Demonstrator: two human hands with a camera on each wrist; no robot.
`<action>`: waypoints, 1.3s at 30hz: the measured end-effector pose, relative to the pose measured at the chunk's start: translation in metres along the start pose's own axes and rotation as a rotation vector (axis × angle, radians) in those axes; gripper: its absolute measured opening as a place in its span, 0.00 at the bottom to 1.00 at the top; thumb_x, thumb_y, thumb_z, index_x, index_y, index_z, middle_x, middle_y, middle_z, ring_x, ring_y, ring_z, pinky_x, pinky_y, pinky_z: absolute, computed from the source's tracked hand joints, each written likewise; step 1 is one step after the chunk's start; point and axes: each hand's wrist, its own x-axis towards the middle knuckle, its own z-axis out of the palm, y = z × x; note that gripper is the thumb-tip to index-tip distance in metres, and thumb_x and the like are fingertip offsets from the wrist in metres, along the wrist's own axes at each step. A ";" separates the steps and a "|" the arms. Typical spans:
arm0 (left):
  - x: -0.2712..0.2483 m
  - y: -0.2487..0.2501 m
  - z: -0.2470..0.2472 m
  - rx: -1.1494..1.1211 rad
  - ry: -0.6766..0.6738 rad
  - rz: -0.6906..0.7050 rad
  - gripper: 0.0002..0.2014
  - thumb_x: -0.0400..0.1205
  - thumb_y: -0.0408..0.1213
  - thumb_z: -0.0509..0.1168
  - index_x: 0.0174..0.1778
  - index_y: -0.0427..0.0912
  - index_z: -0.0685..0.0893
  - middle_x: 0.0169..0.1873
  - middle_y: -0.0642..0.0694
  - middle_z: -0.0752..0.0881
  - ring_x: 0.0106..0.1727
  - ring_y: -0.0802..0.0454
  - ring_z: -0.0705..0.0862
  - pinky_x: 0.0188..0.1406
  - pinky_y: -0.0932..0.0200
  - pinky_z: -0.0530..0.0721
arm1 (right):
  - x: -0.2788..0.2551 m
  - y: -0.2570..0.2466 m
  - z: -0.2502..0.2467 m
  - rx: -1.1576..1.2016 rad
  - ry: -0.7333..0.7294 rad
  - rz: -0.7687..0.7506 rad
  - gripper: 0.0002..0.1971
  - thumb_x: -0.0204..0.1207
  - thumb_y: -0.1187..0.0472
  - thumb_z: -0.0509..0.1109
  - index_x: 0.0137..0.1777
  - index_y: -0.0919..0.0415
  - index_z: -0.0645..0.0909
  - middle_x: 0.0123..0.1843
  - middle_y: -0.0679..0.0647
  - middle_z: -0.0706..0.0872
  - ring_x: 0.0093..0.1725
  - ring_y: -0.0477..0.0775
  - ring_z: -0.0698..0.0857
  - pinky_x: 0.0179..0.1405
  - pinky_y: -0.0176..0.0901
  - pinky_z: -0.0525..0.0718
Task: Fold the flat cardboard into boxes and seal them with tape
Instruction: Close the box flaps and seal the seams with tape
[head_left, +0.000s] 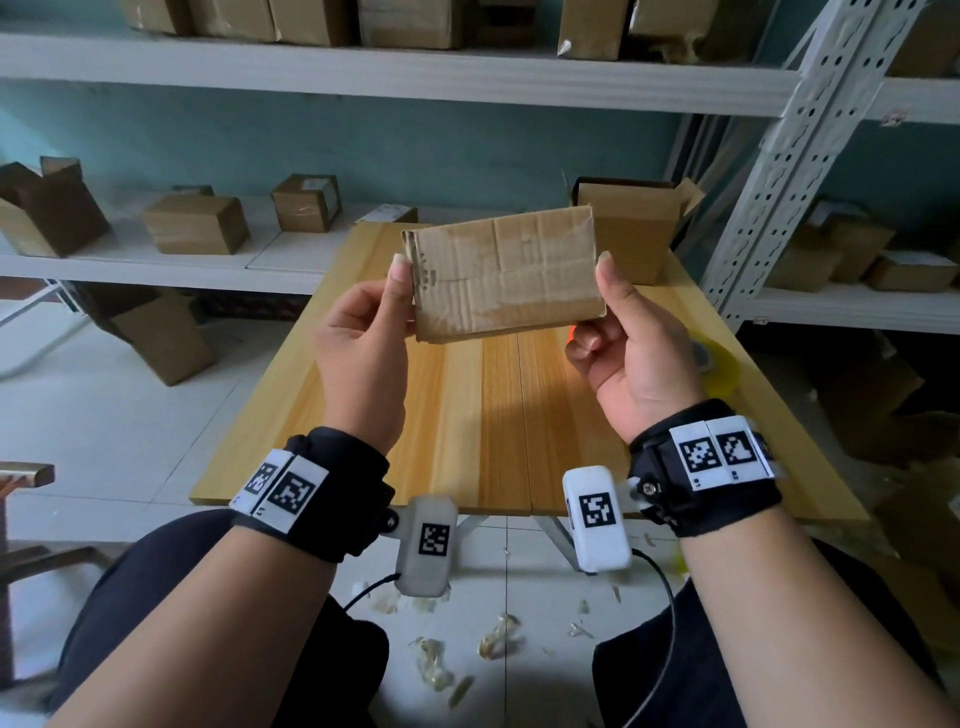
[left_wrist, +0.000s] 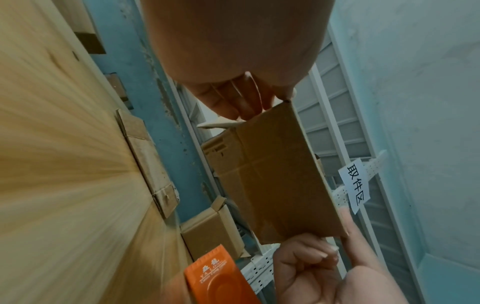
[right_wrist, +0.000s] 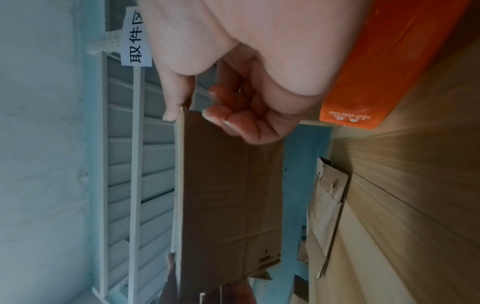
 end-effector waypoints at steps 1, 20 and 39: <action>-0.001 -0.001 0.000 0.009 -0.004 0.001 0.14 0.90 0.45 0.70 0.43 0.41 0.90 0.40 0.43 0.87 0.45 0.47 0.84 0.49 0.51 0.86 | 0.000 0.000 0.001 -0.009 0.025 -0.001 0.09 0.71 0.51 0.81 0.42 0.56 0.95 0.35 0.50 0.85 0.29 0.46 0.74 0.32 0.36 0.75; -0.001 -0.016 -0.005 0.340 0.042 -0.045 0.09 0.88 0.40 0.74 0.60 0.42 0.96 0.49 0.52 0.97 0.54 0.55 0.95 0.62 0.46 0.93 | 0.001 0.018 -0.011 -0.678 0.151 -0.324 0.16 0.82 0.47 0.78 0.56 0.59 0.94 0.29 0.47 0.88 0.34 0.51 0.90 0.40 0.45 0.92; 0.007 -0.022 -0.009 0.759 -0.095 -0.014 0.16 0.88 0.52 0.70 0.45 0.43 0.85 0.39 0.49 0.86 0.40 0.51 0.83 0.38 0.53 0.81 | 0.012 0.022 -0.023 -1.279 0.003 -0.189 0.26 0.92 0.40 0.57 0.41 0.61 0.73 0.30 0.54 0.75 0.33 0.57 0.79 0.35 0.51 0.76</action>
